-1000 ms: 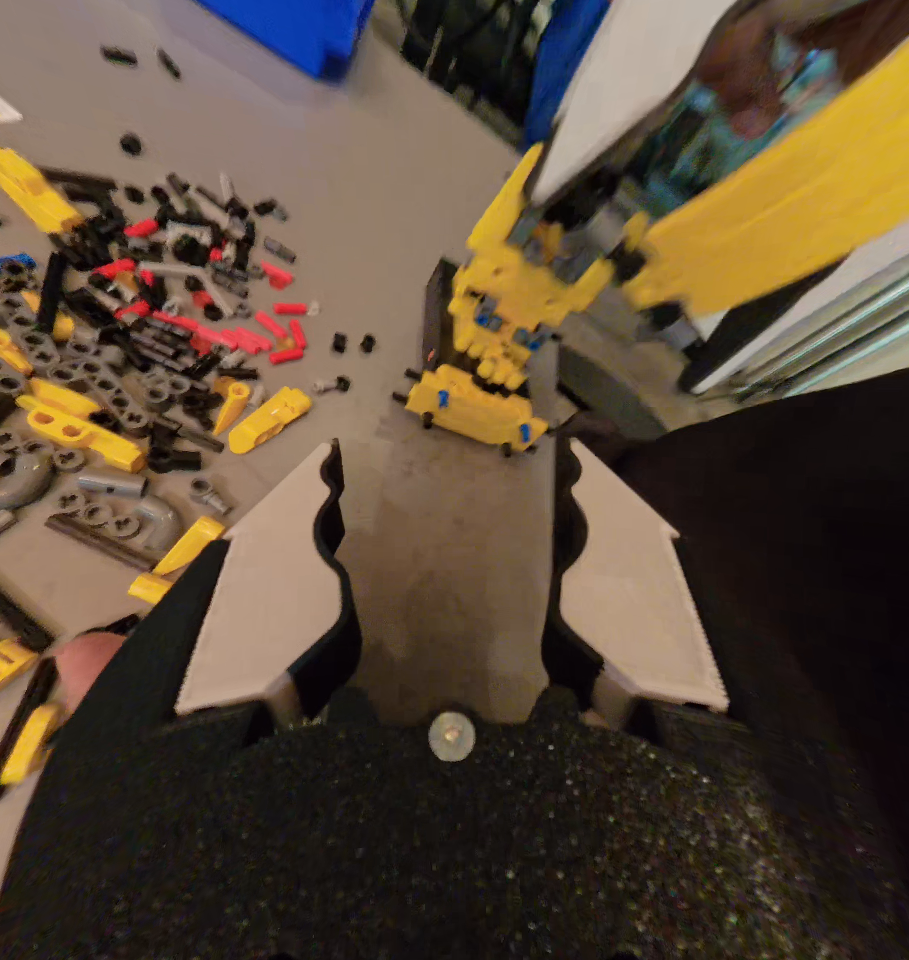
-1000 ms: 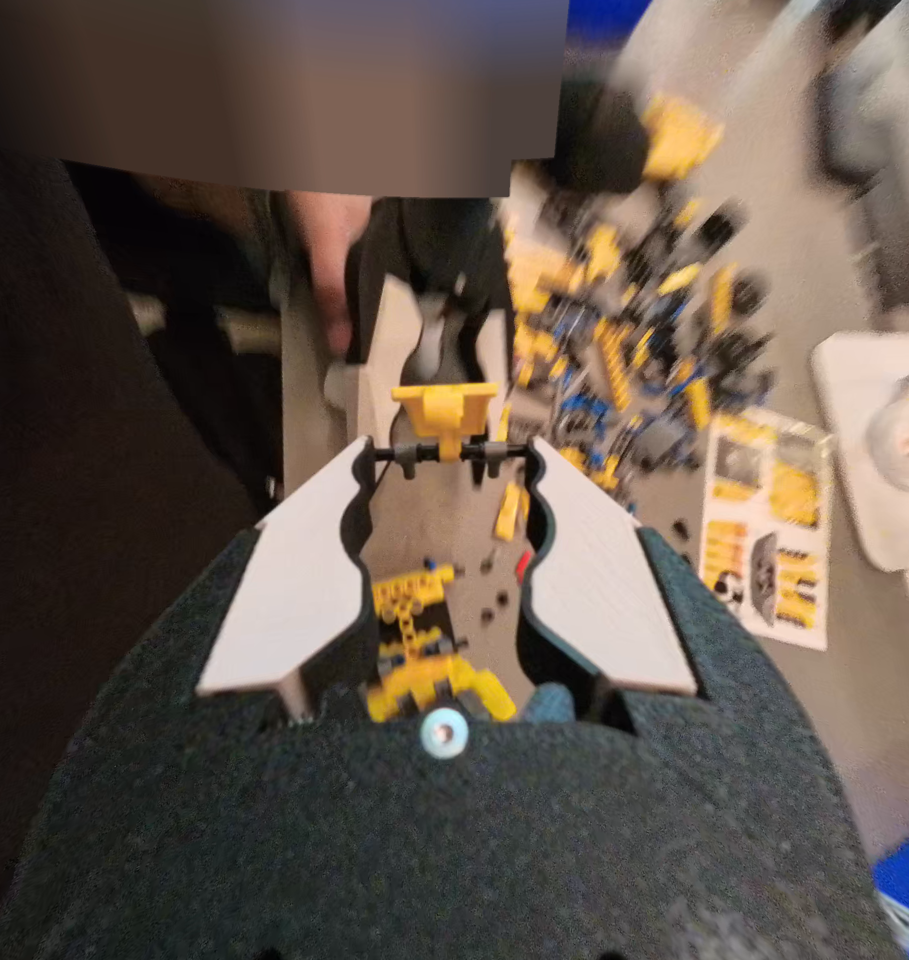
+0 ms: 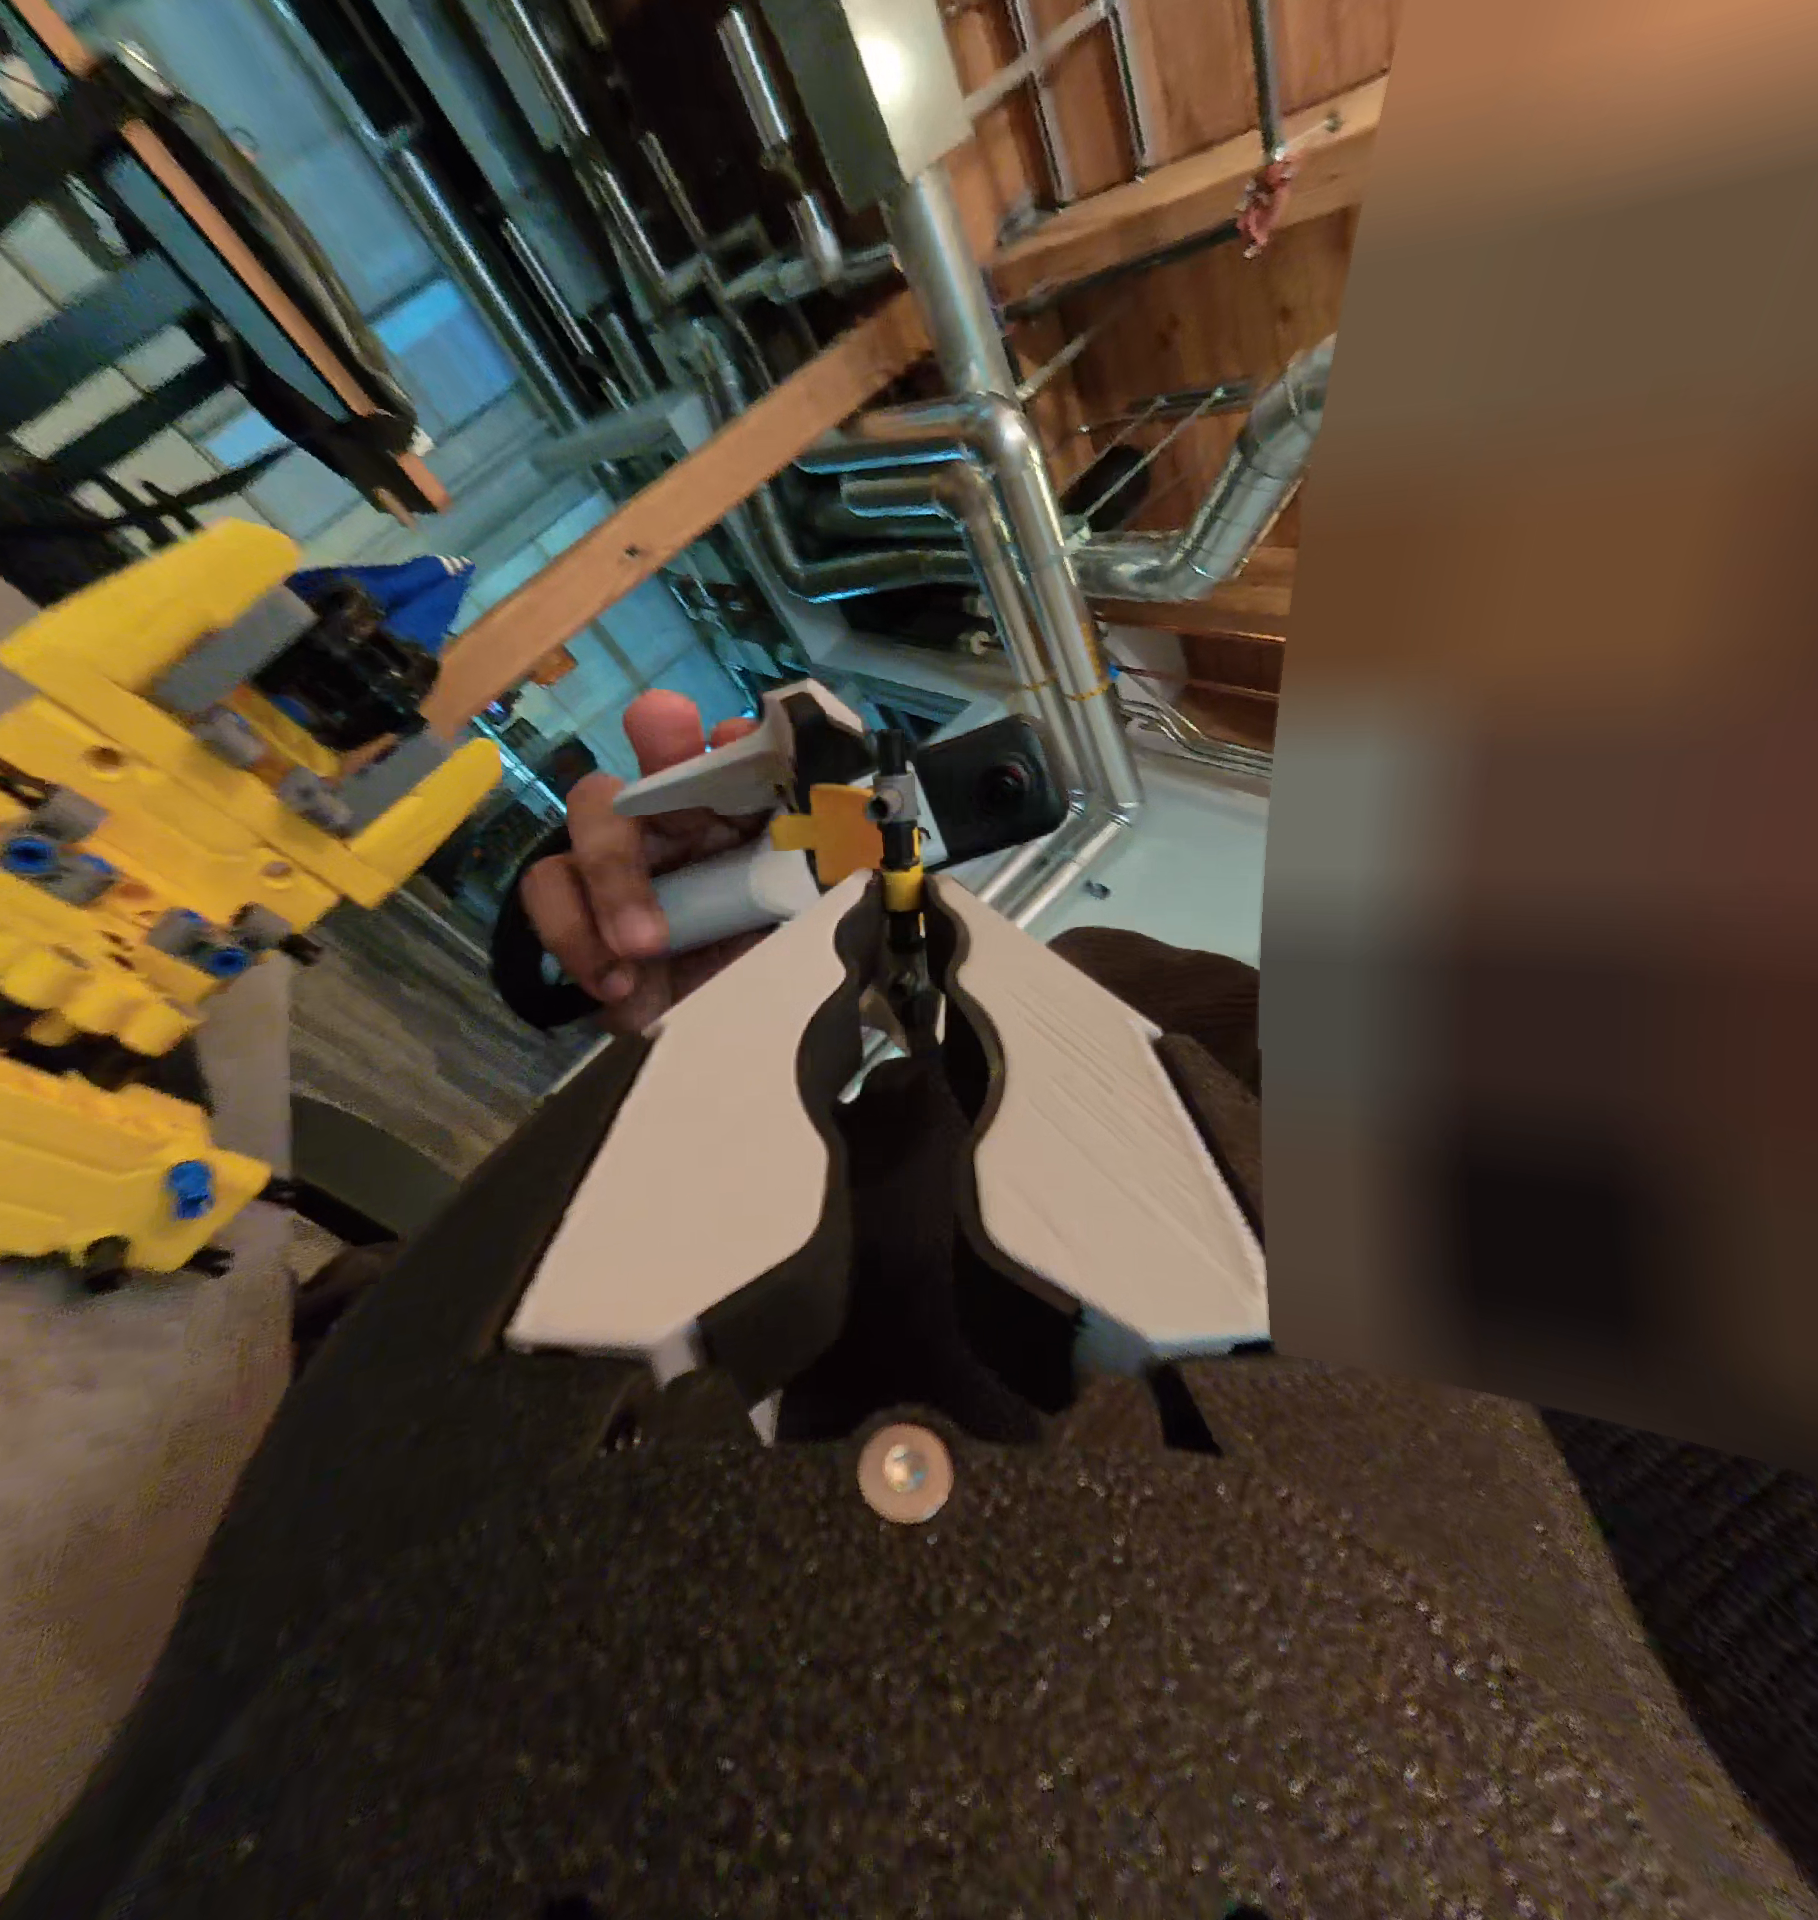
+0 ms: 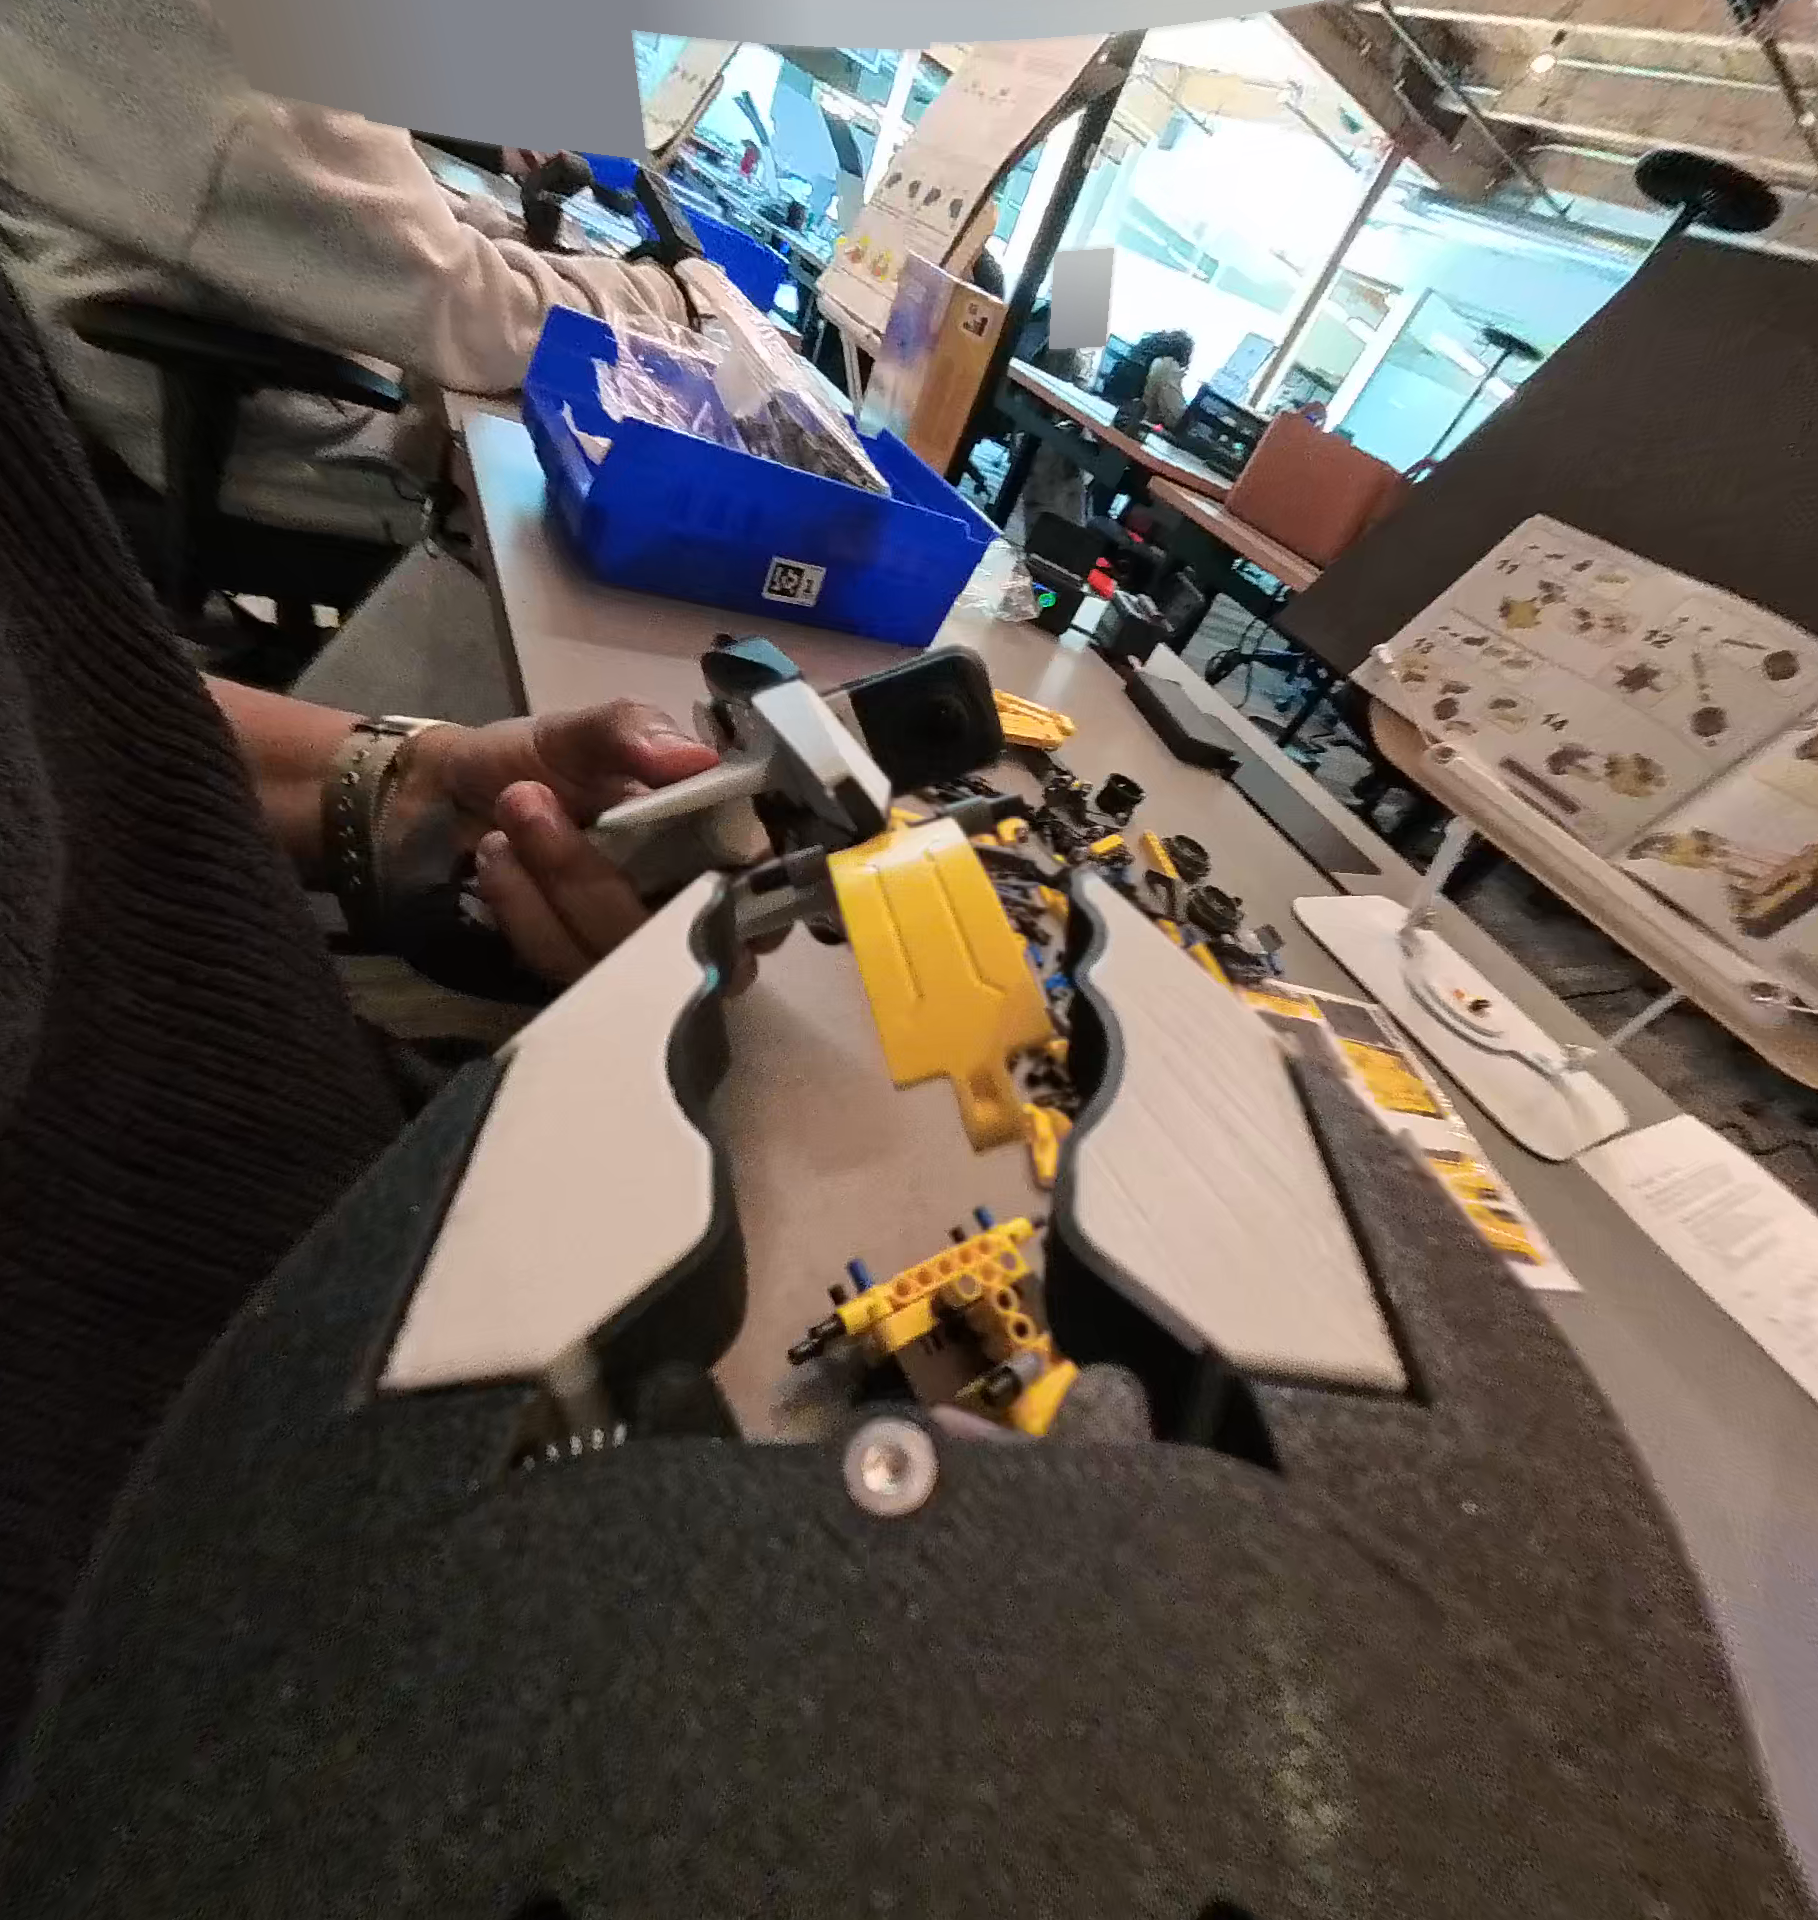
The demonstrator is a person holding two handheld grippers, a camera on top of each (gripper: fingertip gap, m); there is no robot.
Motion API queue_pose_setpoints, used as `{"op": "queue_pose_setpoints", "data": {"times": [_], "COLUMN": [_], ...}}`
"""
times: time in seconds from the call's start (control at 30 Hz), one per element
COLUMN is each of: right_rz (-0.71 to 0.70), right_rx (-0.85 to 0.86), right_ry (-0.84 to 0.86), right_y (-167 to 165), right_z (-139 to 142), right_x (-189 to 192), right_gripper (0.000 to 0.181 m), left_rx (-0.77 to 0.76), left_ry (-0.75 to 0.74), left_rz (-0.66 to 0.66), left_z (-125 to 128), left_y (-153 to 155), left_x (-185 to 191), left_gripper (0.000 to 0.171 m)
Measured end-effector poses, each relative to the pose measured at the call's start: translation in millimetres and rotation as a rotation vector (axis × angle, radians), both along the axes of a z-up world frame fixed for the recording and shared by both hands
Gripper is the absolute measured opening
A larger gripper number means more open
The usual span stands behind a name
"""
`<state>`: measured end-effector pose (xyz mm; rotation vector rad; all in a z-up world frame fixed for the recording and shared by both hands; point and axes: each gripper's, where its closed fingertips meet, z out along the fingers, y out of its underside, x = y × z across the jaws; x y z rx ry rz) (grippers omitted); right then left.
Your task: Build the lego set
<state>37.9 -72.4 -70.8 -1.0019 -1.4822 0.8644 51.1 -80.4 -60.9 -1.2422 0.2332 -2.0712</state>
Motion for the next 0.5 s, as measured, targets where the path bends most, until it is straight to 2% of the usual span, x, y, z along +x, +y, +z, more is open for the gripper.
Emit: {"op": "queue_pose_setpoints", "data": {"times": [0.03,0.17,0.2,0.3,0.4,0.5], "right_rz": [-0.015,-0.093,-0.096,-0.049,-0.003,0.035], "right_rx": [0.024,0.230,0.271,0.231,0.179,0.207], "right_ry": [0.007,0.113,0.092,-0.089,-0.153,-0.156], "right_y": [2.4,8.1,8.4,9.4,11.1,8.5], "right_z": [1.7,19.2,17.6,-3.8,-11.2,-13.4], "right_x": [1.0,6.0,5.4,1.0,-0.3,-2.7], "right_gripper": [0.068,0.068,0.068,0.082,0.082,0.070], "left_rx": [0.002,-0.040,-0.052,-0.069,-0.064,-0.054], "left_ry": [0.001,0.029,0.035,0.054,0.076,0.092], "left_rz": [0.009,0.024,0.023,0.021,0.009,0.002], "left_z": [-0.9,-10.2,-12.5,-17.8,-19.1,-19.5], "left_y": [1.1,8.7,10.1,12.3,10.6,8.6], "left_x": [-3.6,-10.0,-10.5,-10.7,-7.9,-4.6], "left_gripper": [0.006,0.006,0.006,0.006,0.006,0.006]}}
